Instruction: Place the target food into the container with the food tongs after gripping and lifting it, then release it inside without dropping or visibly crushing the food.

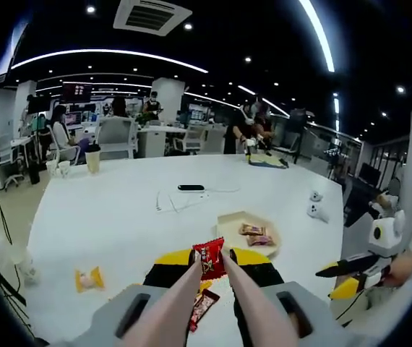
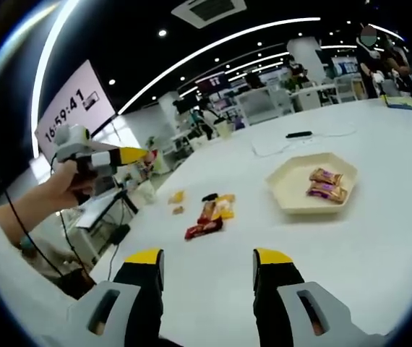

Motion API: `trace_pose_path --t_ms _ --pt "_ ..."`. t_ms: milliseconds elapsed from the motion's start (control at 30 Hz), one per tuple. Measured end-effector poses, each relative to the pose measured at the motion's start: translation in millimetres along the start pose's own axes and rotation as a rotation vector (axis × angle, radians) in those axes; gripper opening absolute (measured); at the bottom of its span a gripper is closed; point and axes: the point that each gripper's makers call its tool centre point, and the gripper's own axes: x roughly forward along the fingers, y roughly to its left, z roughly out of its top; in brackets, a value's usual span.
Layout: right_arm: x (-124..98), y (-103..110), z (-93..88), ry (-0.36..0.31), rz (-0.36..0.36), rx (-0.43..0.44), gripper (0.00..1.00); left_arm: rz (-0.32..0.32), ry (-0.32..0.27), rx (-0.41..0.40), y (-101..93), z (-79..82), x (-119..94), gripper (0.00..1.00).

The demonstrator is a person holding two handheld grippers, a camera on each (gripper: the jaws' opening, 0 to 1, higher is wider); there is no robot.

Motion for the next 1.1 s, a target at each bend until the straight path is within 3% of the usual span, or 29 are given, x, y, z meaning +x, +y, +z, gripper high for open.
trace_pose_path --t_ms 1100 --pt "3.1 -12.4 11.8 -0.036 -0.017 0.017 0.49 -0.071 0.005 0.029 -23.1 18.4 30.0 0.17"
